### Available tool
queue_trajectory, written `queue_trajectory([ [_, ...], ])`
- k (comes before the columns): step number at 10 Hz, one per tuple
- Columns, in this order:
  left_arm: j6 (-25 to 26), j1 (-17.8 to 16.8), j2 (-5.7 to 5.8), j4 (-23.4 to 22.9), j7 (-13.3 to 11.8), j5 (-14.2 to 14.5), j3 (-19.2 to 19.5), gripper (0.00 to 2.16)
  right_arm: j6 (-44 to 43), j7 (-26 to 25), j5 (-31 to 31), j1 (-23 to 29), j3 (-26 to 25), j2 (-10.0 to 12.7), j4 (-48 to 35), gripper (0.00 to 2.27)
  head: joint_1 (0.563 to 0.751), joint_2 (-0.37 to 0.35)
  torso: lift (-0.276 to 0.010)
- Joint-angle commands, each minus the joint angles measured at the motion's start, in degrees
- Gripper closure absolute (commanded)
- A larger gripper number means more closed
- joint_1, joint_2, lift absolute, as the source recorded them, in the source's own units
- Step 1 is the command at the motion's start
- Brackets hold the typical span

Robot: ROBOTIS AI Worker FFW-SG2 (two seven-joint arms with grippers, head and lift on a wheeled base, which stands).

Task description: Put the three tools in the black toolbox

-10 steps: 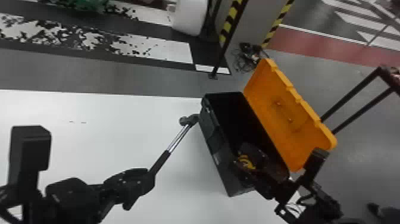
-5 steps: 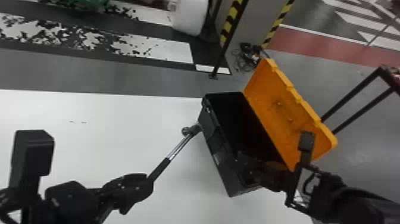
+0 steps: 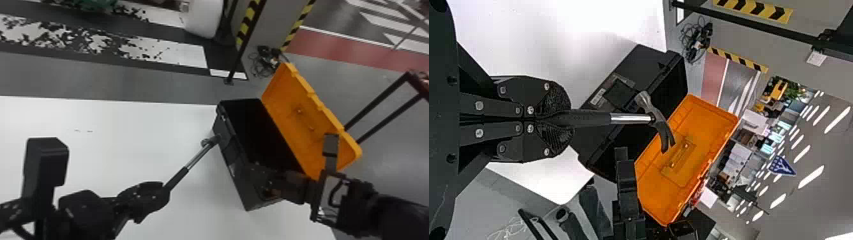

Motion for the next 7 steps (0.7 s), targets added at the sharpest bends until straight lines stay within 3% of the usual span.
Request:
queue_trajectory([
  [1, -1.3, 0.2, 0.09, 0.3, 0.5, -0.3, -1.0, 1.74, 0.9, -0.5, -0.9, 0.0, 0.4, 1.7, -2.2, 0.1, 0.695, -0.35, -0.055],
  [7, -3.1, 0.4, 0.09, 0.9, 1.9, -0.6, -3.2, 1.74, 1.1, -0.8, -3.8, 1.0, 1.3, 5.2, -4.5, 0.1, 0.695, -0.35, -0.055],
])
